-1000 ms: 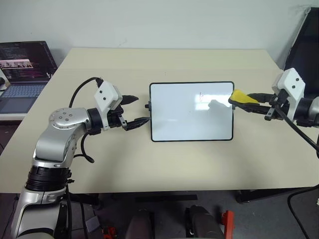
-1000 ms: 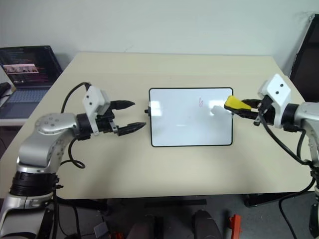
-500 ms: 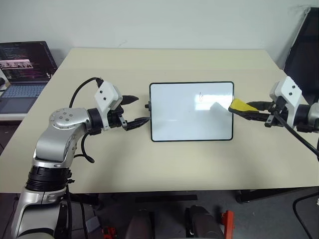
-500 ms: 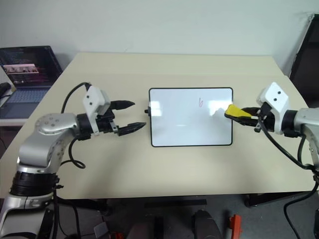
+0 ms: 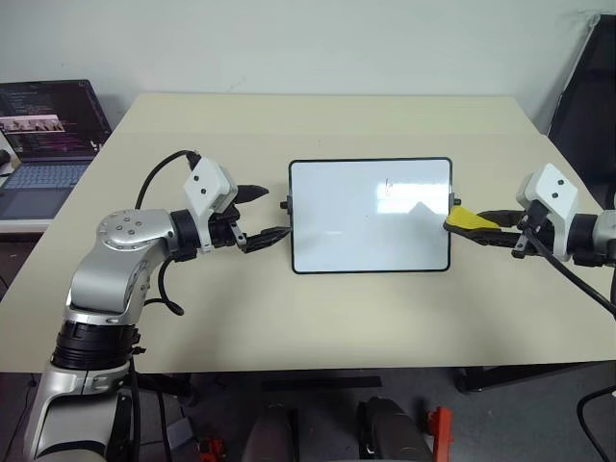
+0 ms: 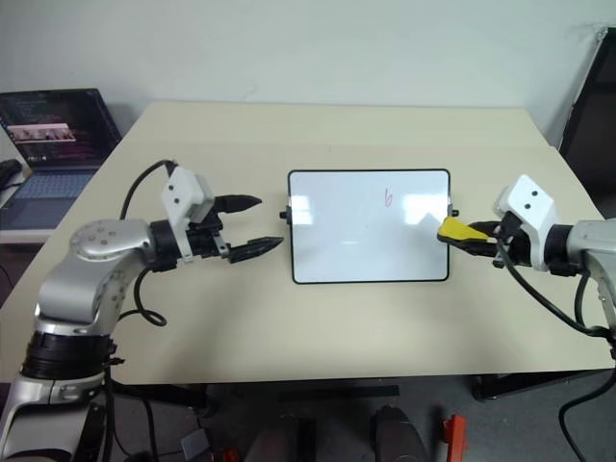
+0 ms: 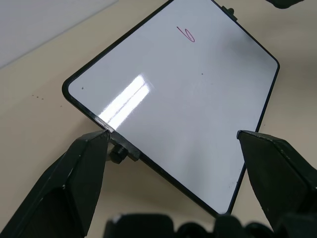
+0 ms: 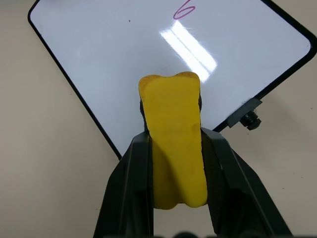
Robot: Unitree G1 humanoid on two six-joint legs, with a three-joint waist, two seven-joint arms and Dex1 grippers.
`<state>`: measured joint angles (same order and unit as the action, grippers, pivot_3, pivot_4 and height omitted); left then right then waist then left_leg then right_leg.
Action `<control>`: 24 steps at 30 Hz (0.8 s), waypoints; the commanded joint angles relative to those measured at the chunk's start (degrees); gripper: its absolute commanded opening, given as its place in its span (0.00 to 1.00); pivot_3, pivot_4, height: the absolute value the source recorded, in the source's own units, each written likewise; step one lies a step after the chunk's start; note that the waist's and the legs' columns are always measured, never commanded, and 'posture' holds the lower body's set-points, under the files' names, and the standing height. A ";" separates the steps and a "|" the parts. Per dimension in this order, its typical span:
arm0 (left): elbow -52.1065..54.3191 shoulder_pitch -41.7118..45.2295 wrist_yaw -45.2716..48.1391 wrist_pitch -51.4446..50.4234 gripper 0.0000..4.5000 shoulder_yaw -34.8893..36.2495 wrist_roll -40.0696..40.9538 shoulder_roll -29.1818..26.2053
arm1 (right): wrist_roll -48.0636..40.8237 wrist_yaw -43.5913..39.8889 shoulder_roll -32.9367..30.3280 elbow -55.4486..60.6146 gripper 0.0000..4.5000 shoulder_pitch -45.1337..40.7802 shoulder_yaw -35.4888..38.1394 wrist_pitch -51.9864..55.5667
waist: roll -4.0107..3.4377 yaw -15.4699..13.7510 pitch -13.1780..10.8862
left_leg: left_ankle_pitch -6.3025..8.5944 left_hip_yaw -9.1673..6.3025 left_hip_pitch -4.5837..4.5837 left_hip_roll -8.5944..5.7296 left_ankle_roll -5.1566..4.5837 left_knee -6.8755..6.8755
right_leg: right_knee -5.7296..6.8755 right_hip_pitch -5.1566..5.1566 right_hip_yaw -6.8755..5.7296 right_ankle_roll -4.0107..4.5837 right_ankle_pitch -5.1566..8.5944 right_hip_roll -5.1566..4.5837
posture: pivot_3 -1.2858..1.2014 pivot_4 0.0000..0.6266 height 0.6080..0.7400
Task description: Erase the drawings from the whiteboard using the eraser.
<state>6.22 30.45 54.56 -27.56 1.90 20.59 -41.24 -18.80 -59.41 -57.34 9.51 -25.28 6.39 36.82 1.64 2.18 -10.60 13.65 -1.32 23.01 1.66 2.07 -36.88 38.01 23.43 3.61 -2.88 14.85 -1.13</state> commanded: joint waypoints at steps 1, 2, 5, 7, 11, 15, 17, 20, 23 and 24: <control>1.48 0.73 0.25 0.14 1.00 0.46 0.77 -0.18 | -0.65 1.22 0.11 2.11 0.22 -0.82 1.53 -0.84 | 0.00 -0.01 0.00 | 0.00 0.00 0.00 0.00 0.00 0.00 | 0.00 0.00 0.00 0.00 0.00 0.00 | 0.52 0.24 1.00; 1.43 0.78 0.28 0.16 1.00 0.44 0.74 -0.18 | -0.98 1.75 0.62 2.06 0.22 -1.33 1.73 -0.84 | 0.00 -0.01 0.00 | 0.00 0.00 0.00 0.00 0.00 0.00 | 0.00 0.00 0.00 0.00 0.00 0.00 | 0.52 0.24 1.00; 1.37 0.81 0.36 0.27 1.00 0.41 0.72 -0.15 | -0.12 6.09 4.52 0.38 0.22 -5.14 1.35 -2.91 | 0.00 0.20 0.00 | 0.00 0.01 -0.01 0.00 0.00 -0.02 | 0.01 0.00 0.01 0.00 0.00 0.00 | 0.52 0.24 1.00; 1.09 1.03 0.31 0.36 1.00 0.28 0.66 0.08 | 1.74 8.61 7.58 -1.17 0.22 -7.59 -0.70 -4.76 | 0.00 0.42 0.00 | 0.00 0.02 -0.02 0.00 0.00 -0.04 | 0.04 0.00 0.03 0.00 -0.01 0.01 | 0.52 0.24 1.00; 0.55 0.97 0.40 0.99 1.00 -0.73 0.06 0.72 | 9.25 17.82 17.10 -8.52 0.22 -13.66 -6.93 -10.79 | 0.01 0.70 0.01 | 0.00 0.01 -0.06 0.01 0.00 -0.05 | 0.05 -0.03 0.02 0.00 -0.01 0.02 | 0.52 0.24 1.00; 0.58 1.72 0.44 1.06 1.00 -1.26 0.06 1.11 | 14.99 24.45 23.81 -16.50 0.22 -17.57 -10.16 -16.23 | 0.01 0.69 0.00 | -0.01 0.01 -0.01 0.00 0.01 -0.04 | 0.06 0.00 0.03 0.00 -0.02 0.01 | 0.52 0.24 1.00; 0.62 1.82 0.43 1.02 1.00 -1.08 0.16 1.00 | 17.30 27.48 26.40 -20.24 0.22 -19.09 -11.27 -18.13 | 0.00 0.55 0.00 | -0.01 0.00 0.04 -0.01 0.01 -0.03 | 0.05 0.04 0.01 0.00 -0.03 -0.01 | 0.52 0.24 1.00; 0.68 1.34 0.48 1.20 1.00 -0.92 0.05 0.72 | 19.76 29.86 29.00 -24.99 0.22 -20.29 -12.58 -20.63 | 0.00 0.58 0.01 | 0.00 0.01 0.04 -0.01 0.03 -0.02 | 0.05 0.05 0.01 0.01 -0.03 -0.02 | 0.52 0.24 1.00; 1.48 0.66 0.28 0.87 1.00 -0.55 0.34 0.58 | 21.28 30.52 30.62 -27.33 0.22 -20.24 -13.55 -21.55 | 0.00 0.65 0.01 | 0.01 0.00 0.01 -0.01 0.03 -0.03 | 0.09 0.02 0.01 0.01 -0.03 -0.02 | 0.52 0.24 1.00; 1.67 0.48 0.22 0.79 1.00 -0.46 0.41 0.53 | 21.74 29.11 30.63 -27.03 0.22 -19.40 -14.69 -21.41 | 0.00 0.70 0.01 | 0.00 0.00 -0.03 -0.01 0.03 -0.04 | 0.11 0.00 0.02 0.01 -0.03 -0.02 | 0.52 0.24 1.00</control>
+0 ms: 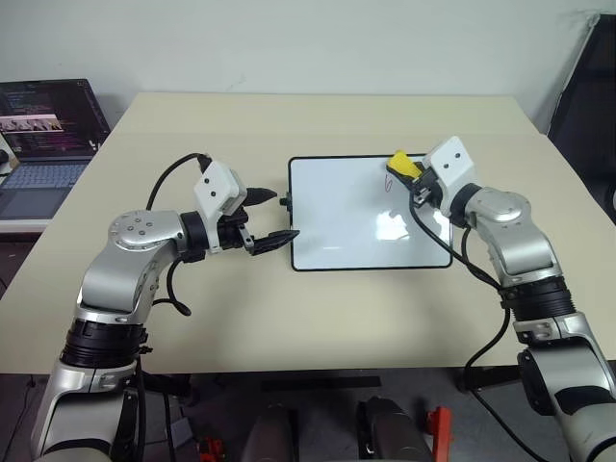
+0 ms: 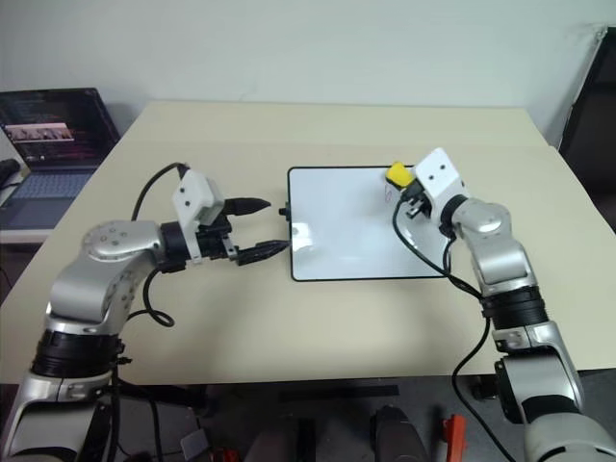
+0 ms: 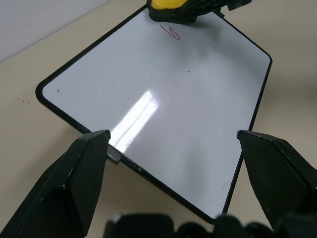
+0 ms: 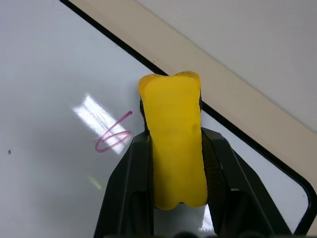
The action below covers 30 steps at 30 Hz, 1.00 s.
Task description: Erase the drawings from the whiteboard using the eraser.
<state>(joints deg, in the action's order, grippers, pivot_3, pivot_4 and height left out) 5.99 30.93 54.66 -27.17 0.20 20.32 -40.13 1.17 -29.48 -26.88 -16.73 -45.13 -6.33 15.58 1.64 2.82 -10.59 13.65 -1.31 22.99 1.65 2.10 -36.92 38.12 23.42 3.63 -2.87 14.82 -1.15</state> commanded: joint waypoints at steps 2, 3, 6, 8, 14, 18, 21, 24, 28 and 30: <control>2.01 -0.23 -0.02 0.41 1.00 1.35 0.68 -0.61 | 1.34 -5.37 -0.31 1.36 0.22 2.95 -4.27 1.75 | 0.00 0.22 0.03 | 0.00 -0.01 -0.08 0.00 0.00 -0.02 | 0.02 -0.08 0.00 0.00 -0.01 0.00 | 0.52 0.24 1.00; 1.99 -0.29 -0.07 0.45 1.00 1.37 0.66 -0.60 | 1.12 -7.91 -0.82 2.78 0.22 4.39 -5.54 2.40 | 0.03 0.30 0.08 | 0.00 -0.01 -0.14 0.00 0.00 -0.01 | 0.02 -0.13 0.00 0.00 -0.01 0.01 | 0.52 0.24 1.00; 2.10 -0.59 -0.23 0.53 1.00 1.48 0.67 -0.57 | 1.01 -12.27 -1.70 6.80 0.22 8.36 -7.80 3.40 | 0.04 0.52 0.10 | 0.00 -0.03 -0.23 0.02 -0.01 -0.02 | 0.04 -0.21 0.00 -0.01 -0.01 0.04 | 0.52 0.24 1.00; 1.94 -0.54 -0.32 0.64 1.00 1.44 0.61 -0.46 | 1.15 -13.42 -1.87 8.02 0.22 9.60 -8.08 3.71 | 0.04 0.60 0.10 | 0.00 -0.02 -0.25 0.02 -0.01 -0.03 | 0.06 -0.21 0.03 -0.01 -0.01 0.06 | 0.52 0.24 1.00; 0.92 0.10 -0.15 1.43 1.00 1.17 0.30 -0.22 | 3.60 -2.41 0.01 -0.07 0.22 3.76 -2.42 0.27 | 0.03 0.59 0.10 | -0.18 0.01 -0.28 0.01 -0.10 -0.12 | 0.04 -0.24 0.08 -0.18 -0.26 0.08 | 0.52 0.24 1.00; 0.41 0.68 -0.01 1.88 1.00 0.85 0.15 0.08 | 4.91 5.51 0.12 -7.24 0.22 -1.08 0.18 -1.92 | 0.04 0.40 0.10 | -0.54 0.03 -0.26 0.00 -0.06 -0.11 | -0.05 -0.23 0.13 -0.32 -0.54 0.08 | 0.52 0.24 1.00; 0.04 1.00 0.06 2.12 1.00 0.69 0.06 0.20 | 5.55 6.89 0.18 -10.14 0.22 -1.69 0.59 -1.48 | 0.08 0.16 0.13 | -0.59 0.02 -0.25 -0.01 -0.07 -0.11 | -0.05 -0.24 0.12 -0.32 -0.57 0.08 | 0.52 0.24 1.00; -0.20 1.03 0.19 2.40 1.00 0.64 0.03 0.13 | 4.73 4.56 0.76 -8.58 0.22 -0.15 -0.17 -1.04 | 0.08 0.24 0.13 | -0.58 0.03 -0.23 -0.01 -0.07 -0.07 | -0.09 -0.23 0.14 -0.29 -0.60 0.08 | 0.52 0.24 1.00; -0.10 0.84 0.25 2.37 1.00 0.69 0.13 0.02 | 3.45 -3.64 0.73 -1.02 0.21 4.80 -4.06 -0.32 | 0.15 0.32 0.17 | -0.58 0.02 -0.20 0.00 -0.07 -0.04 | -0.14 -0.23 0.13 -0.20 -0.64 0.08 | 0.52 0.24 1.00; 0.12 0.61 0.22 2.25 1.00 0.70 0.20 0.02 | 3.12 -8.14 0.42 4.04 0.21 7.56 -6.44 0.69 | 0.16 0.65 0.18 | -0.58 0.02 -0.22 0.00 -0.07 -0.03 | -0.13 -0.23 0.13 -0.28 -0.59 0.08 | 0.52 0.24 1.00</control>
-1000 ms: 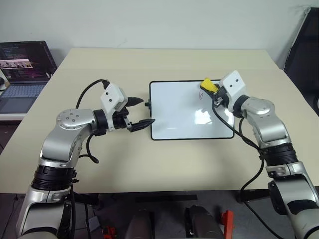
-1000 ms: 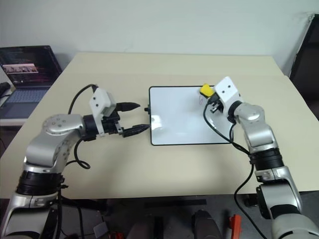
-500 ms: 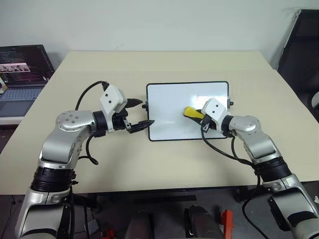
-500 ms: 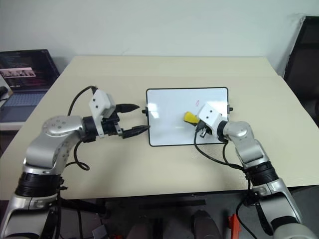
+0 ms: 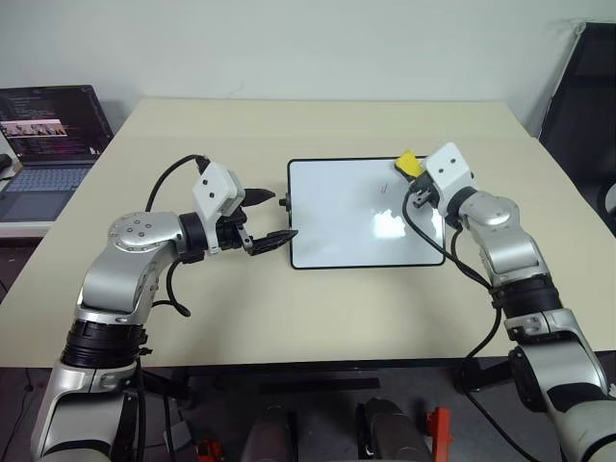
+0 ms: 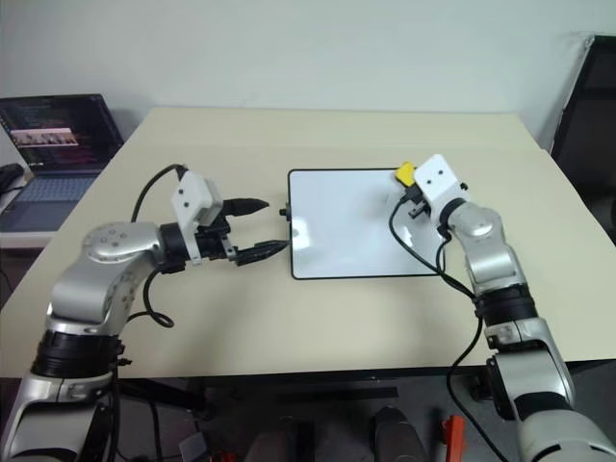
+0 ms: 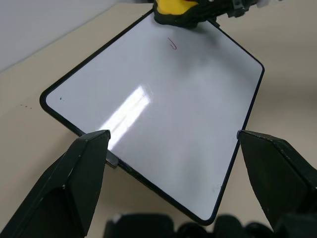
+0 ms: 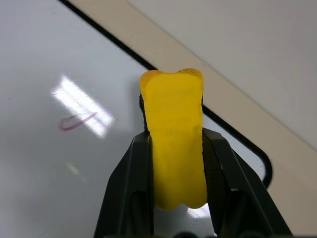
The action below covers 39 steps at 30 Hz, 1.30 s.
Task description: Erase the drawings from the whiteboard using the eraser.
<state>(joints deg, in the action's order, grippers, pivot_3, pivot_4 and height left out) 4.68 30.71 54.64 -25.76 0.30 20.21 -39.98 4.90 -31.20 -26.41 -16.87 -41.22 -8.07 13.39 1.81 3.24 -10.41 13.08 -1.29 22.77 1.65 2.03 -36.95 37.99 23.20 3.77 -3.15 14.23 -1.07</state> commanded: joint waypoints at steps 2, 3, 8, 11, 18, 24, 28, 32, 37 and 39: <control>1.58 0.66 0.16 0.72 1.00 0.57 0.34 -0.10 | -1.07 -10.35 -0.21 8.94 0.21 6.09 -7.31 4.62 | 0.00 0.59 0.00 | 0.00 0.02 -0.03 0.02 0.00 0.01 | 0.04 0.02 0.05 -0.06 0.03 0.03 | 0.52 0.24 1.00; 1.58 0.62 0.13 0.69 1.00 0.53 0.32 -0.07 | -0.69 -12.02 -0.32 10.60 0.21 6.92 -8.93 5.09 | 0.00 0.72 0.00 | 0.00 0.01 -0.04 0.04 0.00 0.01 | 0.05 0.02 0.04 -0.06 0.04 0.05 | 0.52 0.24 1.00; 1.75 0.77 -0.04 0.52 1.00 0.21 0.26 0.22 | 1.98 -8.08 1.16 7.71 0.21 4.03 -8.72 4.25 | -0.01 0.81 -0.01 | 0.00 -0.01 -0.03 0.04 0.00 -0.02 | 0.08 0.04 0.03 -0.08 0.04 0.07 | 0.52 0.24 1.00; 1.73 0.79 -0.05 0.53 1.00 0.20 0.24 0.28 | 3.42 -2.35 1.93 2.53 0.21 0.04 -6.37 2.59 | -0.01 0.80 -0.01 | 0.00 0.03 -0.04 0.03 0.00 -0.05 | 0.06 0.04 0.08 -0.11 -0.01 0.06 | 0.52 0.24 1.00; 2.30 0.69 -0.17 0.17 1.00 0.38 0.39 0.32 | 0.49 3.51 -0.90 -4.27 0.21 -4.43 1.96 1.23 | 0.02 -0.51 0.00 | 0.00 -0.02 0.06 0.02 0.00 -0.01 | -0.03 0.05 -0.01 0.00 -0.02 0.03 | 0.52 0.24 1.00; 3.99 1.90 0.76 -0.87 1.00 -0.65 1.98 1.63 | -22.75 -14.77 -9.17 13.63 0.21 5.32 17.47 8.26 | -0.08 -1.68 -0.08 | 0.07 -0.02 0.31 -0.02 0.04 0.04 | -0.31 0.10 -0.07 0.05 -0.02 -0.06 | 0.52 0.24 1.00; 4.51 2.68 1.13 -1.21 1.00 -3.26 1.86 4.15 | -25.16 -8.41 -13.86 11.22 0.21 7.46 28.03 12.40 | -0.13 -1.57 -0.11 | 0.13 0.01 0.33 -0.04 0.10 0.05 | -0.34 0.12 -0.06 0.03 -0.01 -0.10 | 0.52 0.24 1.00; 4.77 3.08 1.61 -1.43 1.00 -5.77 2.16 6.91 | -19.35 2.48 -17.93 0.47 0.21 8.19 31.12 15.33 | -0.12 -1.47 -0.11 | 0.14 0.05 0.25 -0.04 0.10 0.08 | -0.32 0.10 -0.04 0.08 0.03 -0.08 | 0.52 0.24 1.00; 3.74 3.80 2.07 -0.86 1.00 -8.02 1.46 8.79 | -16.12 3.95 -19.27 -5.55 0.21 11.55 27.52 17.85 | -0.19 -0.58 -0.14 | 0.14 0.21 0.20 -0.04 0.09 0.13 | -0.29 0.12 0.16 0.08 0.05 -0.05 | 0.52 0.24 1.00; 3.56 3.82 2.19 -0.76 1.00 -8.19 1.38 8.84 | -15.84 3.64 -19.09 -6.20 0.21 11.82 26.33 18.18 | -0.26 -0.02 -0.15 | 0.14 0.27 0.18 -0.04 0.09 0.13 | -0.28 0.13 0.23 0.07 0.05 -0.05 | 0.52 0.24 1.00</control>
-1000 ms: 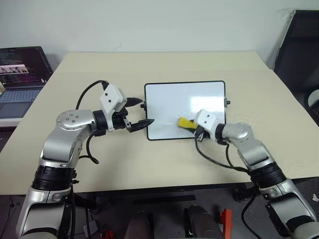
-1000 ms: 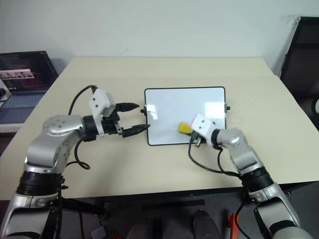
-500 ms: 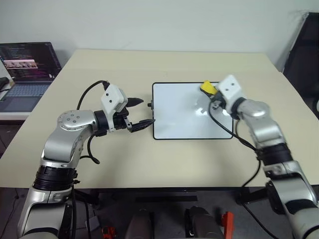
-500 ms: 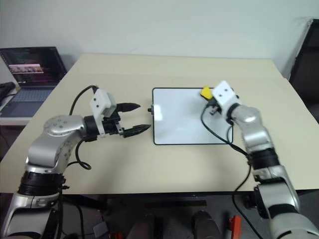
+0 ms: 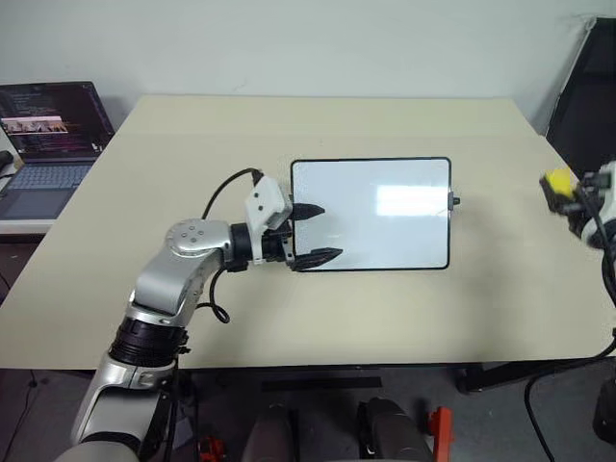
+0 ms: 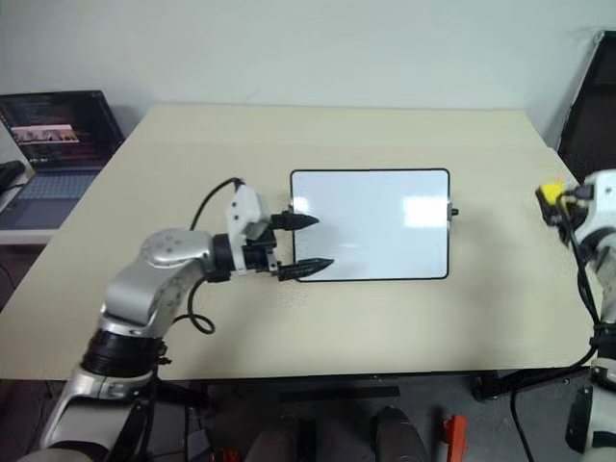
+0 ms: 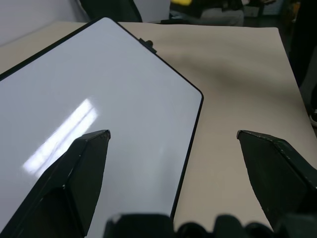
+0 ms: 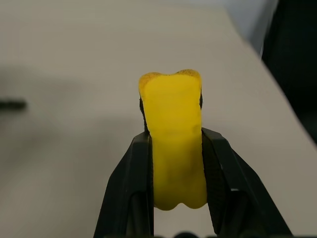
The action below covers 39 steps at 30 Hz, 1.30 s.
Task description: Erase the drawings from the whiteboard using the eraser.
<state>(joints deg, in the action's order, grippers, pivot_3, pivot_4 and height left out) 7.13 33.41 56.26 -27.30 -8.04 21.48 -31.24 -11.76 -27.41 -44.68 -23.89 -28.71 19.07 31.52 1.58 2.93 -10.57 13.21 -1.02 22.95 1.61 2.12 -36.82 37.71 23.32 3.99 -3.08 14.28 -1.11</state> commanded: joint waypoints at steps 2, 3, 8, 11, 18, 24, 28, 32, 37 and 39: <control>0.93 1.10 0.72 0.89 1.00 0.16 -0.01 0.02 | 0.83 -0.75 -0.76 0.25 0.21 -0.78 -1.64 0.06 | -0.04 0.60 0.00 | 0.00 0.04 -0.03 0.00 0.00 0.00 | 0.02 0.00 0.05 -0.03 0.01 0.00 | 0.52 0.24 1.00; 0.98 1.04 0.77 0.86 1.00 0.21 -0.02 0.01 | 0.80 -0.99 -0.66 -0.31 0.21 -0.91 -1.92 -0.03 | -0.04 0.62 0.00 | 0.00 0.04 -0.04 0.00 0.00 0.00 | 0.02 0.00 0.04 -0.07 0.03 0.01 | 0.52 0.24 1.00; 1.90 0.33 0.64 0.33 1.00 0.59 -0.02 -0.58 | 0.97 -2.83 -0.58 -2.61 0.21 -1.45 -3.20 -0.46 | -0.04 0.33 0.00 | 0.00 0.03 -0.02 0.00 0.00 -0.02 | 0.01 0.00 0.03 -0.15 0.06 0.02 | 0.52 0.24 1.00; 2.40 -0.16 0.43 0.11 1.00 0.87 0.02 -0.97 | 1.19 -3.70 -0.90 -4.22 0.21 -1.93 -4.07 0.39 | -0.04 0.33 0.00 | 0.00 0.03 -0.01 0.00 0.00 -0.02 | 0.00 0.00 0.03 -0.14 0.06 0.02 | 0.52 0.24 1.00; 3.34 -1.07 -0.19 -0.10 1.00 1.16 0.09 -1.52 | 1.47 -3.20 -0.47 -6.59 0.40 -3.69 -4.45 1.71 | -0.04 0.36 0.00 | 0.00 0.03 -0.02 0.00 0.00 -0.02 | 0.00 0.00 0.04 -0.12 0.04 0.02 | 0.52 0.24 1.00; 3.13 -1.56 -1.72 -0.02 1.00 2.33 -0.37 -2.18 | 0.61 -4.12 -1.80 -2.11 0.84 -3.68 -3.83 2.88 | -0.05 0.37 -0.01 | 0.00 0.02 -0.02 0.00 0.00 -0.02 | 0.01 0.00 0.03 -0.13 0.05 0.02 | 0.52 0.24 1.00; -1.78 -0.07 -10.92 3.63 1.00 9.48 -1.72 0.18 | -1.85 -4.34 0.47 7.70 0.99 -3.31 -2.26 0.68 | -0.06 0.44 -0.01 | 0.00 0.02 -0.02 0.00 0.00 -0.02 | 0.02 0.00 0.03 -0.14 0.05 0.02 | 0.52 0.24 1.00; -13.39 3.29 -28.80 11.21 1.00 16.15 -8.50 3.95 | -2.76 -0.92 8.16 9.47 0.99 -1.40 -1.90 -5.99 | 0.04 0.38 0.04 | 0.00 -0.11 -0.05 0.05 0.00 -0.05 | 0.05 -0.03 -0.05 -0.30 0.15 0.07 | 0.52 0.24 1.00; -22.41 2.59 -42.23 18.95 1.00 15.37 -17.19 7.97 | -1.15 4.42 15.18 1.83 0.99 1.08 -0.24 -18.11 | 0.07 -0.61 0.06 | 0.00 -0.07 0.00 -0.09 0.00 -0.06 | -0.01 -0.07 -0.03 -0.14 -0.05 -0.08 | 0.52 0.24 1.00; -23.05 1.07 -44.88 20.63 1.00 15.18 -18.40 9.95 | -1.73 5.61 16.23 0.51 0.99 1.78 0.62 -20.35 | 0.06 -1.21 0.05 | 0.03 -0.01 0.13 -0.16 0.06 -0.07 | -0.05 0.03 -0.03 -0.21 -0.05 -0.21 | 0.52 0.24 1.00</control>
<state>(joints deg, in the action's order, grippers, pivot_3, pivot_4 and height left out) -16.69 34.21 13.74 -9.53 7.71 4.57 -22.06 -13.06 -23.12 -27.87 -24.42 -26.18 16.96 14.92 1.64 1.71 -10.51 13.27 -1.02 23.10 1.45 2.22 -36.89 37.64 23.36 3.97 -3.30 14.22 -1.35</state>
